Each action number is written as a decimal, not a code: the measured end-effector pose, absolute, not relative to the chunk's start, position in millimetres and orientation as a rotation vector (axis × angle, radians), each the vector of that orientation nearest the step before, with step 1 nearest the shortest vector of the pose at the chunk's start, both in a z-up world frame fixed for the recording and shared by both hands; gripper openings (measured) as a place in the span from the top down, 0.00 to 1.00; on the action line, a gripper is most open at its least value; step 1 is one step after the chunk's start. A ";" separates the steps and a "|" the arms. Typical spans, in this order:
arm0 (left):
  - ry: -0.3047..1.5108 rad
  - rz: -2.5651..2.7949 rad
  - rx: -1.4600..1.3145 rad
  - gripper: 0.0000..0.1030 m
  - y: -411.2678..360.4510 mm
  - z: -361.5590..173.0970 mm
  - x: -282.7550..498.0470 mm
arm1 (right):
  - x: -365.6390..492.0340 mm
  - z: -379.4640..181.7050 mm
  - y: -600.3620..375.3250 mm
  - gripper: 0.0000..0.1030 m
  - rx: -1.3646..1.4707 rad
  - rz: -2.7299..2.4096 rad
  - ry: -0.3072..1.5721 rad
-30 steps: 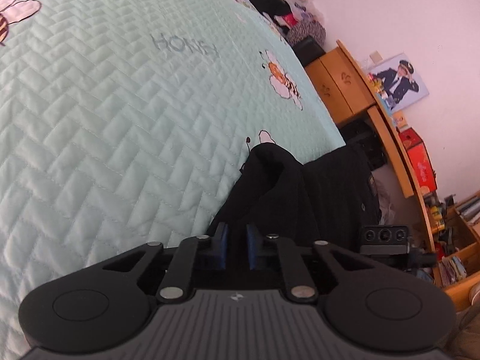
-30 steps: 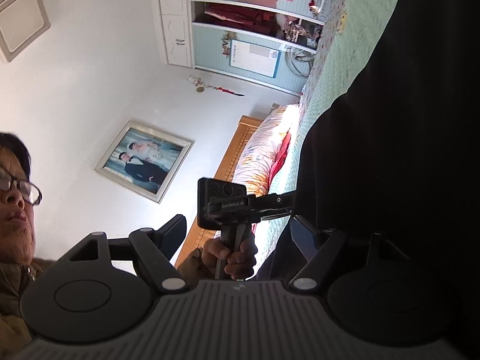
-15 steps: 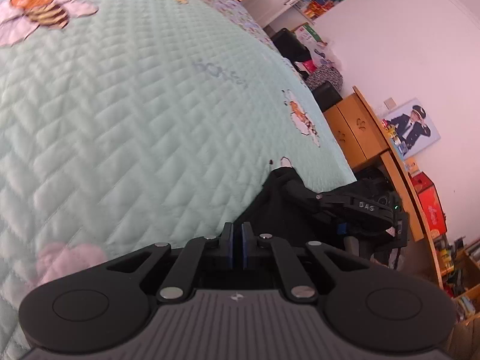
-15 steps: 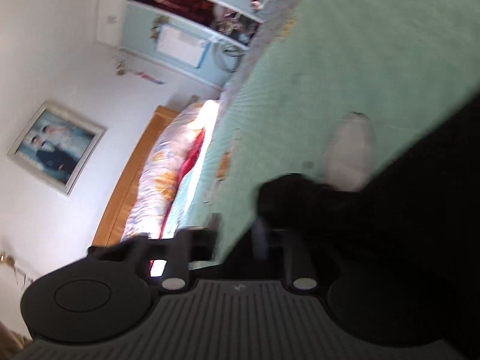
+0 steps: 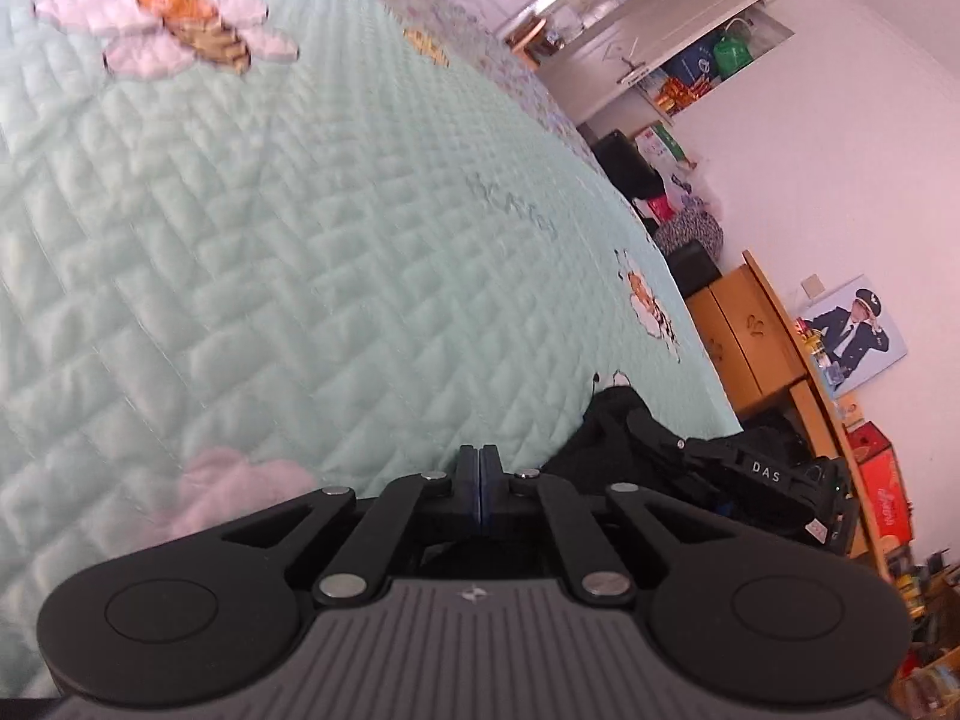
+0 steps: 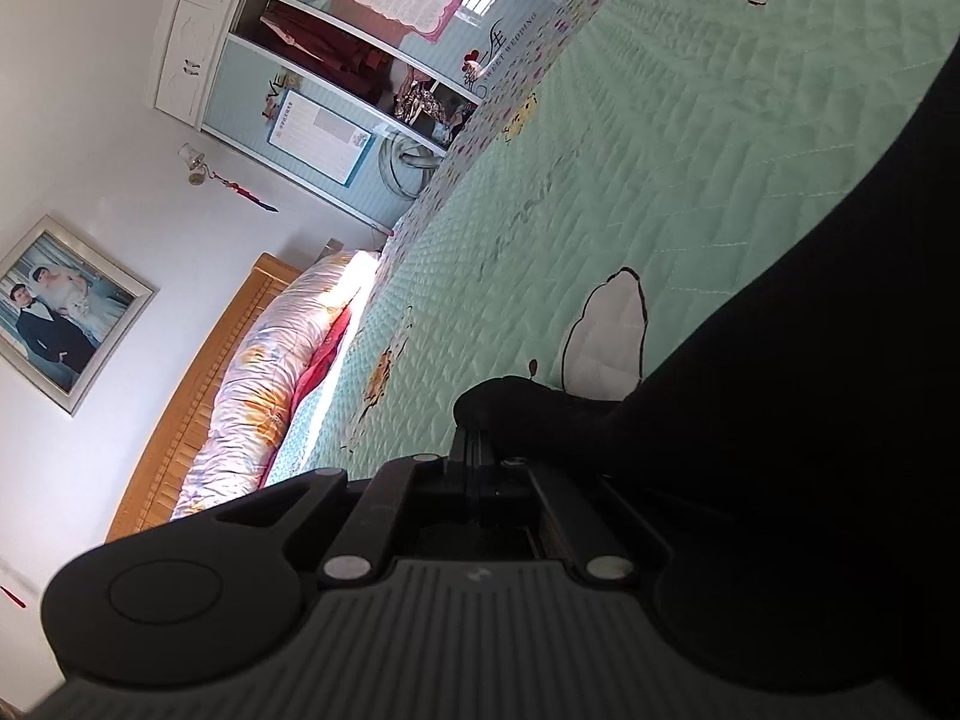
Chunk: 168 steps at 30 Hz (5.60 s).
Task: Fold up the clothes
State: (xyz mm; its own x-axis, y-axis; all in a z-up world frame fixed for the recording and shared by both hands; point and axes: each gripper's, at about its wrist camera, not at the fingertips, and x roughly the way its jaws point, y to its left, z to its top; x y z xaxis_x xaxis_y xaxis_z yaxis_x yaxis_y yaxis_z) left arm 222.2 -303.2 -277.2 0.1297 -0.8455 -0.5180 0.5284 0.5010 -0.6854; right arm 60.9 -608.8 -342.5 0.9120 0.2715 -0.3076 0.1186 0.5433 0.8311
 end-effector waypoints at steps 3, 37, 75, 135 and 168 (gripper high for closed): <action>0.986 -1.019 -0.404 0.98 -294.7 -267.1 220.2 | 62.3 -343.0 -606.0 1.00 0.977 0.072 0.439; 0.973 -1.043 -0.434 0.95 -263.6 -280.4 170.4 | 62.5 -343.6 -608.3 1.00 1.020 0.091 0.396; 0.890 -0.610 -0.562 0.57 -97.2 -241.9 130.4 | -11.6 -285.7 -516.2 0.57 0.941 0.036 0.558; 1.013 -0.706 -0.482 0.38 -86.5 -218.5 82.5 | -45.4 -247.2 -378.3 0.31 0.511 0.345 0.662; 0.918 -0.464 -0.708 0.30 7.4 -232.2 51.1 | -52.5 -253.0 -398.4 0.31 0.673 0.225 0.673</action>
